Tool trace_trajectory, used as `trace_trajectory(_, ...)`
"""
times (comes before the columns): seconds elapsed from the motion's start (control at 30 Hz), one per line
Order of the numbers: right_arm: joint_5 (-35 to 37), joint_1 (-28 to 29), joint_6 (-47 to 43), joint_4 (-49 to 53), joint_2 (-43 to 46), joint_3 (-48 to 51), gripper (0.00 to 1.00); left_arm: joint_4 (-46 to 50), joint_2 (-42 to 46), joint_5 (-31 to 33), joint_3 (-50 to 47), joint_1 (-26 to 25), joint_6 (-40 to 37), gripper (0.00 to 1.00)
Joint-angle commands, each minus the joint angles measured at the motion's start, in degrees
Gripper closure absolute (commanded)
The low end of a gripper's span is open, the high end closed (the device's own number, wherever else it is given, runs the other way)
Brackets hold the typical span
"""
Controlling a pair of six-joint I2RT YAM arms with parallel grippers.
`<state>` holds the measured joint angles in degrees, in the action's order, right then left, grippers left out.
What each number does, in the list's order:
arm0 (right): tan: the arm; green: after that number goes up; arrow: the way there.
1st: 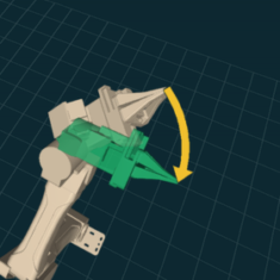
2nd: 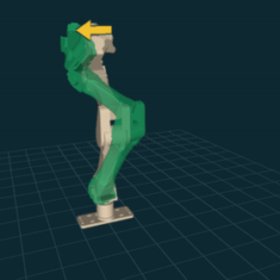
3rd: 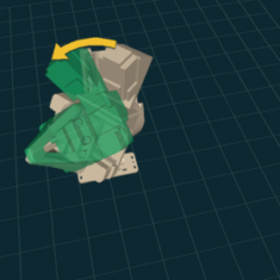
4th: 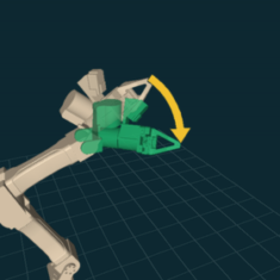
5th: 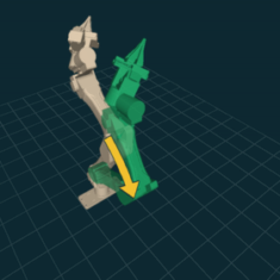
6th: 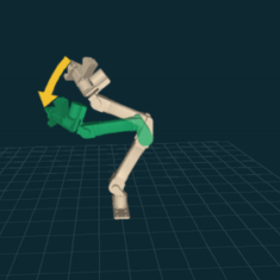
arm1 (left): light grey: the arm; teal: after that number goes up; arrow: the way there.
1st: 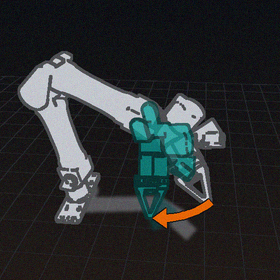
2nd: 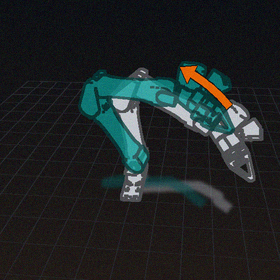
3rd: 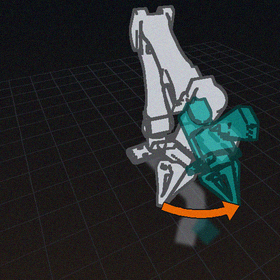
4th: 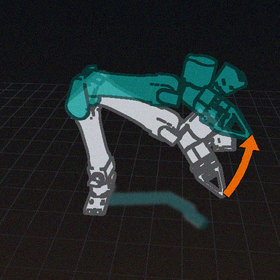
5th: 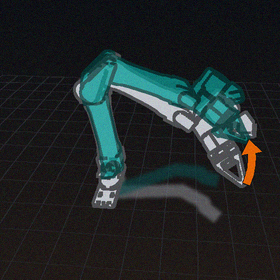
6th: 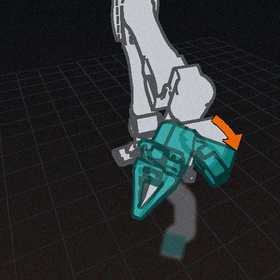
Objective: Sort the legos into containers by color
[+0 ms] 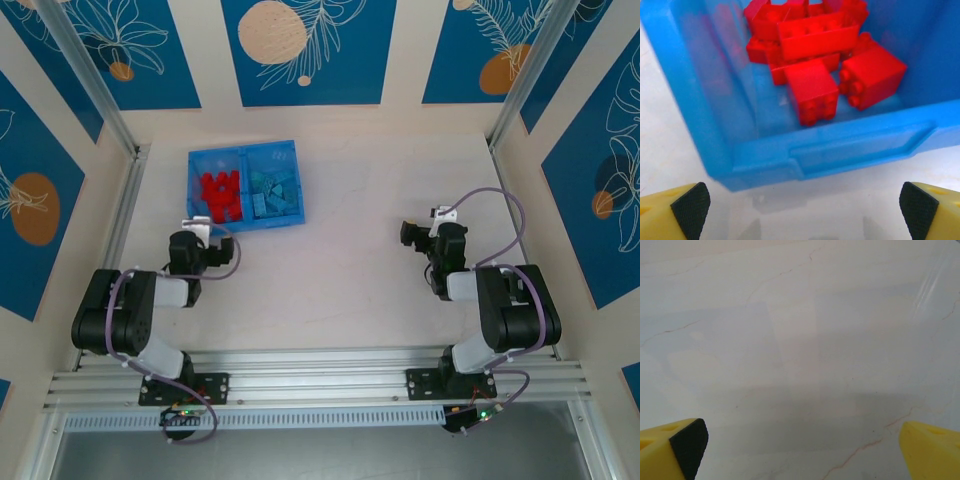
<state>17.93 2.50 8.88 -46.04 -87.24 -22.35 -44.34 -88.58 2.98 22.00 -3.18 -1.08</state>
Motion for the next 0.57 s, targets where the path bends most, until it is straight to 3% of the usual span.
trace_trajectory(0.0,0.42,-0.09,-0.8,-3.79,-0.12,0.21,0.01,-2.6,0.58,-3.38,1.36,0.28,-1.54,0.0)
trace_trajectory(0.53,0.41,0.05,-0.88,-3.87,-0.03,0.41,0.0,-2.78,0.59,-3.44,1.29,0.3,-1.55,0.0)
